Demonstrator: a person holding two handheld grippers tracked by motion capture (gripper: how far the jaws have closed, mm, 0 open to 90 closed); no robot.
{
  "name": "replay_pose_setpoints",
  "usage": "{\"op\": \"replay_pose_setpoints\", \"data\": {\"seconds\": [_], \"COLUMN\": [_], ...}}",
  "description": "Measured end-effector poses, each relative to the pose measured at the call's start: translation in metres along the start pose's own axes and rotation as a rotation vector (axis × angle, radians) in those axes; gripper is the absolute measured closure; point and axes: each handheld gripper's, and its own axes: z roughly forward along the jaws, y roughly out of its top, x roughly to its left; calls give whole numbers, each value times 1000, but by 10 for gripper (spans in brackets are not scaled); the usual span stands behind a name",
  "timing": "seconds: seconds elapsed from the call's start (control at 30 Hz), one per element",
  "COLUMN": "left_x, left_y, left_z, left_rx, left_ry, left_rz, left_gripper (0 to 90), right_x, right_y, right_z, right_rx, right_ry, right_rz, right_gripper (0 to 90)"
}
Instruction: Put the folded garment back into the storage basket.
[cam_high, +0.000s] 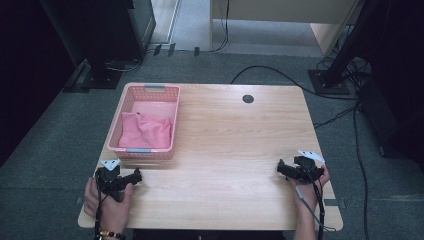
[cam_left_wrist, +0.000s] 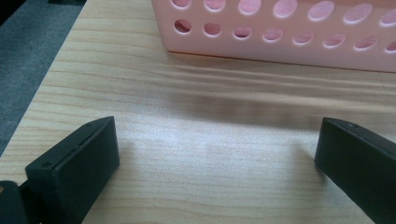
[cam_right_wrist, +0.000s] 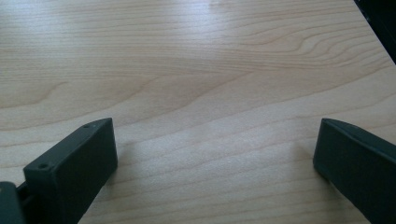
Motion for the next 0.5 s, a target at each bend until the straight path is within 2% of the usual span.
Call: {"op": "replay_pose_setpoints", "data": {"seconds": [0.5], "left_x": [0], "left_y": [0], "left_z": [0], "left_rx": [0], "left_ry": [0], "left_rz": [0], "left_gripper": [0], "right_x": [-7], "right_y": [-3], "right_z": [-3], "right_rx": [0], "right_ry": [-9], "right_rz": [6], "right_gripper": [0]}}
